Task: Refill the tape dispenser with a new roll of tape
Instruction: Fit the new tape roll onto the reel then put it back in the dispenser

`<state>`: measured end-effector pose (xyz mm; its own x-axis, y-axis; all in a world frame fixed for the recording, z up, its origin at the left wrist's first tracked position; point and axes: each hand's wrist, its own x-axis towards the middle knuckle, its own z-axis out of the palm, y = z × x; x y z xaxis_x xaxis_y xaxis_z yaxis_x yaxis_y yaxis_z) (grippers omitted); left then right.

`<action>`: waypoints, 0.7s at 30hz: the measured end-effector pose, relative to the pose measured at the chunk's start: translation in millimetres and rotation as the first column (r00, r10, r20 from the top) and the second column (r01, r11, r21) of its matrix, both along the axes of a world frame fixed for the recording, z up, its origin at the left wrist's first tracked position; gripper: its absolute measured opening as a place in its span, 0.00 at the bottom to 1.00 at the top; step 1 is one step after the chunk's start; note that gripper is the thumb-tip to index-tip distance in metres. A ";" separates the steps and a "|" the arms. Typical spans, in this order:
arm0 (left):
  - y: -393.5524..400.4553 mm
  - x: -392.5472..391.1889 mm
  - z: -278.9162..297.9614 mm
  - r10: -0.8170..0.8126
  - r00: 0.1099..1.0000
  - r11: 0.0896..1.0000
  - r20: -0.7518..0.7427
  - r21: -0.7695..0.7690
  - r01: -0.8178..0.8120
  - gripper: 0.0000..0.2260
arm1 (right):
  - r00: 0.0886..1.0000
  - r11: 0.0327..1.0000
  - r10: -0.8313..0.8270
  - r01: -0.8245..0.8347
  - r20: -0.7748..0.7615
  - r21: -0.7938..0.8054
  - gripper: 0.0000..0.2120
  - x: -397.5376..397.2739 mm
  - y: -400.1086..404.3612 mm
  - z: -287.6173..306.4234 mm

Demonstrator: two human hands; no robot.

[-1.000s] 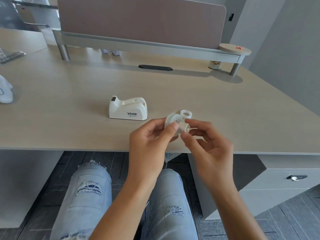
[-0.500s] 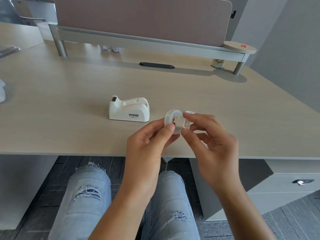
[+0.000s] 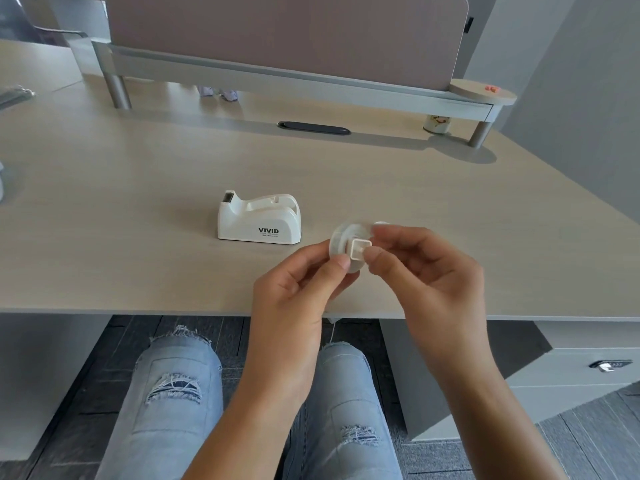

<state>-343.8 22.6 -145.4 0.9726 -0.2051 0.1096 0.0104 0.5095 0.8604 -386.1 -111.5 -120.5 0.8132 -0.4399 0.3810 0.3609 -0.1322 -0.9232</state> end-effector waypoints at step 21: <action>7.4 4.1 -3.7 -0.006 0.996 1.000 0.093 0.012 0.005 0.08 | 1.000 0.948 0.003 -0.006 -0.010 -0.317 0.08 2.2 -4.5 0.1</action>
<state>-339.6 29.9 -149.1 0.9572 -0.2121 0.1971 -0.0672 0.4995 0.8637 -383.9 -116.0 -120.4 0.8190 -0.2936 0.4930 0.3541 -0.4174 -0.8369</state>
